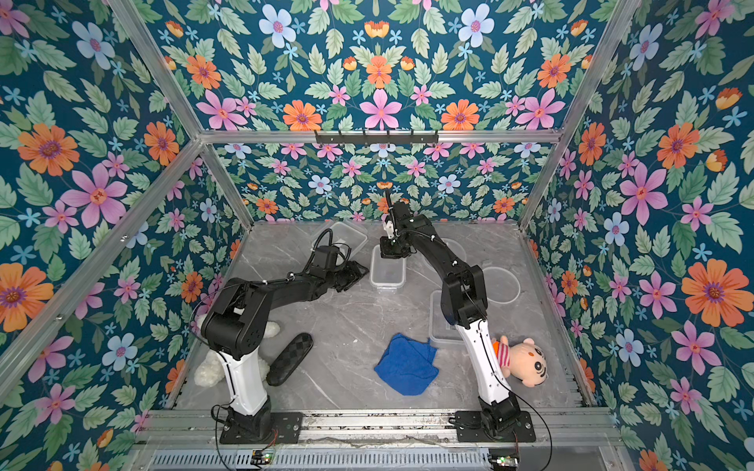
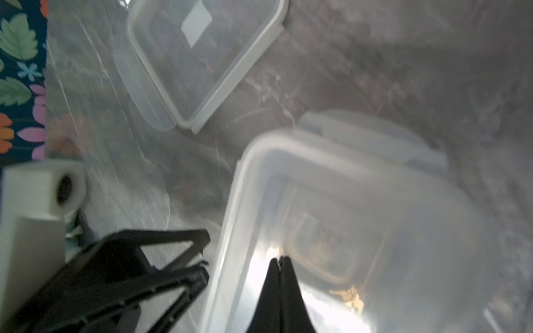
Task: Wipe the insides of the lunch boxes
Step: Adjust the lunch box at the center of the board, then open the fastener of the lunch box.
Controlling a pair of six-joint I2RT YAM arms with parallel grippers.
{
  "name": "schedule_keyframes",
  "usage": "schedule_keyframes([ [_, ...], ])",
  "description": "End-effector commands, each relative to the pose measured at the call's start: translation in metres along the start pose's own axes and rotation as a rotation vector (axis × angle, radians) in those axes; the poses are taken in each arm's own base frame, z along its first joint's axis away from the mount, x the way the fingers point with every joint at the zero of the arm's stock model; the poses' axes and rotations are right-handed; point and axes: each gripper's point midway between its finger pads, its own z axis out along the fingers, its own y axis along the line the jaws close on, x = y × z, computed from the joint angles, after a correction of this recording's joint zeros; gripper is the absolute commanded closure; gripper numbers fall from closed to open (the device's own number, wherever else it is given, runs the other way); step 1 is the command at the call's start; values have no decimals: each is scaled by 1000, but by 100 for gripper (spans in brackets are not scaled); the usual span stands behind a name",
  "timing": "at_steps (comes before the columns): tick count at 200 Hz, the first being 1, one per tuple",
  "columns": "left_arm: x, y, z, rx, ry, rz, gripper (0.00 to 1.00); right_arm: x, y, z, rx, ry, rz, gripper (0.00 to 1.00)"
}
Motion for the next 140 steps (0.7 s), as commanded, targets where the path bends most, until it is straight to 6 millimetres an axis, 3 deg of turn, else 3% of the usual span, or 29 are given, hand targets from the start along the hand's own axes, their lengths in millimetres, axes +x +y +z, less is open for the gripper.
schedule_keyframes([
  [1,-22,-22,-14,117,-103,14,40,5,9,-24,-16,-28,-40,100],
  [22,-25,-34,-11,240,-118,16,39,21,6,-32,2,-2,-36,100],
  [52,-23,-52,3,496,-86,-35,39,40,-5,-24,28,44,-26,100],
  [70,-25,-56,-1,633,-94,-83,37,47,-9,-19,30,59,-21,100],
  [140,-13,-53,2,772,-58,-147,36,65,-24,3,69,137,5,100],
])
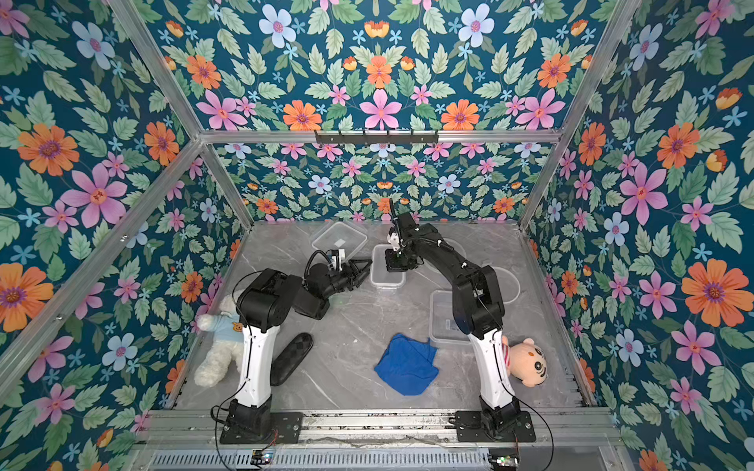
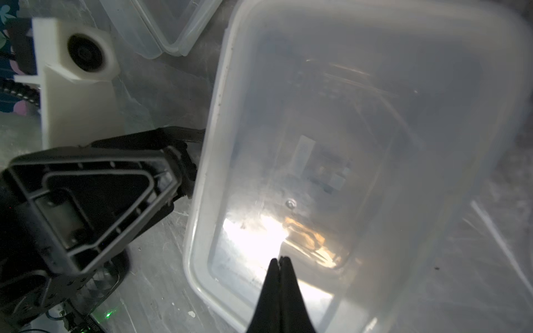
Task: Wipe the insides of the lunch boxes
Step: Open the fastener of the lunch box.
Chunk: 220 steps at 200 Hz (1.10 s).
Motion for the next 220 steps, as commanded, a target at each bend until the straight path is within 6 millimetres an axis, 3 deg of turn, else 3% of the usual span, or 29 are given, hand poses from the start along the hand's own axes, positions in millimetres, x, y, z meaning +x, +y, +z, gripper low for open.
schedule_keyframes([
  [1,-1,-36,-3,163,2,14,36,18,-15,12,62,74,15,100],
  [51,17,-33,1,176,52,-22,39,18,-20,23,88,95,22,100],
  [104,37,-9,15,95,105,-63,38,19,-20,28,101,105,15,100],
  [132,48,-10,24,68,131,-55,39,21,-23,30,108,111,7,100],
  [174,50,-10,20,47,126,-76,45,25,-27,35,120,130,-7,100],
  [220,48,-31,18,67,122,-66,51,29,-26,38,113,137,-4,100],
])
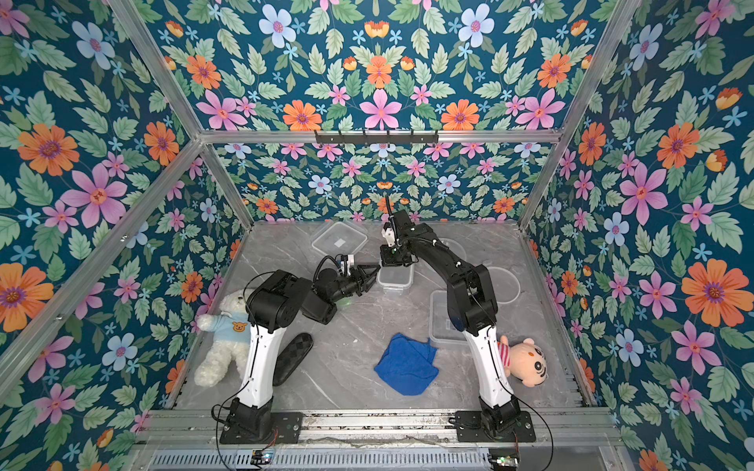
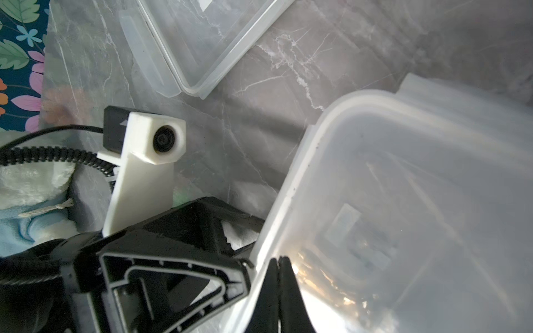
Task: Wipe the insides of the lunch boxes
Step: Open the fastener of the lunch box, then move the lunch box to the center of the board.
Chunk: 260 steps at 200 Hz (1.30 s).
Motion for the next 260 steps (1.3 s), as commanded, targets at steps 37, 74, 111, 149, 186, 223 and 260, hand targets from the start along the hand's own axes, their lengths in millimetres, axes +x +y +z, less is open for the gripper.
schedule_keyframes([
  [37,15,-32,4,52,78,48,65,51,-26,13,112,174,34,100],
  [74,20,-26,4,20,85,41,84,53,-27,12,114,178,33,100],
  [111,23,-25,-2,-44,82,64,88,53,-26,9,112,172,25,100],
  [149,16,-32,-14,-202,59,170,86,42,-6,-14,48,122,18,100],
  [186,2,-68,-18,-304,28,312,72,28,-2,-66,71,31,10,100],
  [223,-2,-83,-32,-387,4,389,70,48,-46,-114,248,-20,64,100],
  [260,-3,-81,-38,-437,6,391,71,75,-77,-103,304,34,101,100],
])
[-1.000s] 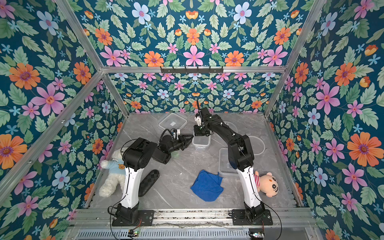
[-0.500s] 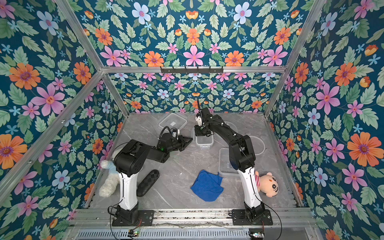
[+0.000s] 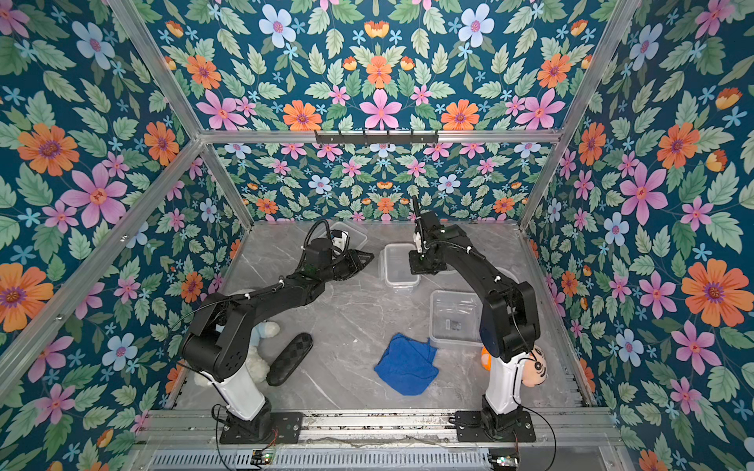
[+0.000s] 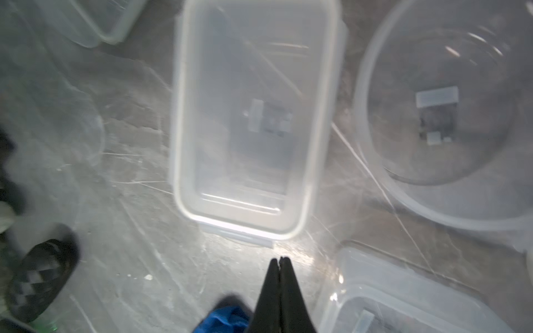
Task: Wipe the insides of the lunch boxes
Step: Move the lunch box to the center of the board.
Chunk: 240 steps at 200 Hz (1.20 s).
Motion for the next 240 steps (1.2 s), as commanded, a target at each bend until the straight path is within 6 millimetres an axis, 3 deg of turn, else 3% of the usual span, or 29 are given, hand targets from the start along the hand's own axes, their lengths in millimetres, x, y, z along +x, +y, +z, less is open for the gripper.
schedule_keyframes([
  [1,5,13,-3,-78,18,21,71,11,-16,14,63,33,2,100],
  [28,3,15,-10,-119,17,27,71,0,-16,41,56,40,3,100],
  [60,0,15,-19,-172,23,56,70,-35,-9,67,40,14,-12,100],
  [81,-3,18,-24,-197,31,68,70,-58,7,79,-18,-15,-34,100],
  [103,-7,22,-26,-208,27,68,70,-69,35,87,-94,-18,-96,100],
  [131,-14,28,-25,-215,23,60,70,-62,79,89,-166,-8,-179,100],
  [167,-32,30,-16,-228,14,70,69,-34,110,84,-265,6,-178,100],
  [202,-61,26,-6,-233,-12,88,67,-15,157,71,-545,29,-190,100],
  [215,-67,29,-1,-259,-13,91,67,-23,152,64,-589,-5,-159,100],
  [240,-66,42,7,-300,-2,75,67,-57,104,51,-573,-93,-45,97],
])
